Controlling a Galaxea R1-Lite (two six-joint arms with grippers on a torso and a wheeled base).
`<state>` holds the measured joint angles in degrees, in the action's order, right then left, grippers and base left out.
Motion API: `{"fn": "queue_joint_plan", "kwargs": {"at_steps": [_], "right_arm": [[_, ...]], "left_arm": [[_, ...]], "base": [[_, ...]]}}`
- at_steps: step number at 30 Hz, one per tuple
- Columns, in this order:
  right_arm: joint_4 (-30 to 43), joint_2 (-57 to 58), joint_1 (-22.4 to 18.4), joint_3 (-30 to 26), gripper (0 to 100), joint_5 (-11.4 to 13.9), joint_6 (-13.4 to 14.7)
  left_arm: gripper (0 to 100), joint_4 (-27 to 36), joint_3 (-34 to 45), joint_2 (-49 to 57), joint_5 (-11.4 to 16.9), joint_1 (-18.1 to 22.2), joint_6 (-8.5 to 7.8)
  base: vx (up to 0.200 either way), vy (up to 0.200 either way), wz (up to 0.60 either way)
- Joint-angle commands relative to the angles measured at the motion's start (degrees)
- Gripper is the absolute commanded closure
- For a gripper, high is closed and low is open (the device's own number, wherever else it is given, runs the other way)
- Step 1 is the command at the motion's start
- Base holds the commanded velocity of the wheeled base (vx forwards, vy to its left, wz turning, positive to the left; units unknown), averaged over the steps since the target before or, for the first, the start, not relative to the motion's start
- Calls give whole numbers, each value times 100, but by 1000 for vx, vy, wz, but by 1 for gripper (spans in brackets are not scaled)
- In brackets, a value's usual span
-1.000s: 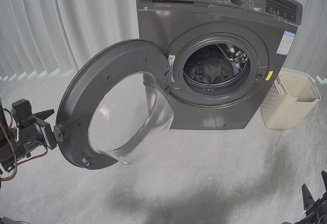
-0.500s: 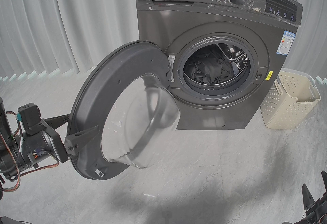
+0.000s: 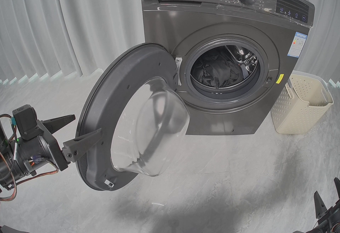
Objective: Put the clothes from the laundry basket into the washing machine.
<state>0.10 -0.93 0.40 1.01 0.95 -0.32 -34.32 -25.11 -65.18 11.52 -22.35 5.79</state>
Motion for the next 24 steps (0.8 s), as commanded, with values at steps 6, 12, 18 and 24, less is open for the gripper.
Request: {"fn": "queue_joint_plan", "kwargs": {"at_steps": [6, 12, 18, 24], "right_arm": [[-1, 93, 4, -101, 0, 2, -3], [-1, 93, 4, -101, 0, 2, -3], [-1, 93, -5, -101, 0, 2, -3], [-1, 93, 4, -101, 0, 2, -3]], "left_arm": [[0, -31, -609, -680, -9, -675, 106], [0, -22, -512, -627, -18, -1053, 414], [0, -40, -284, -346, -71, -991, 546], [0, 13, 24, 164, -80, -516, 493]], "base": [[0, 0, 0], [0, 0, 0], [0, 0, 0], [0, 0, 0]]}}
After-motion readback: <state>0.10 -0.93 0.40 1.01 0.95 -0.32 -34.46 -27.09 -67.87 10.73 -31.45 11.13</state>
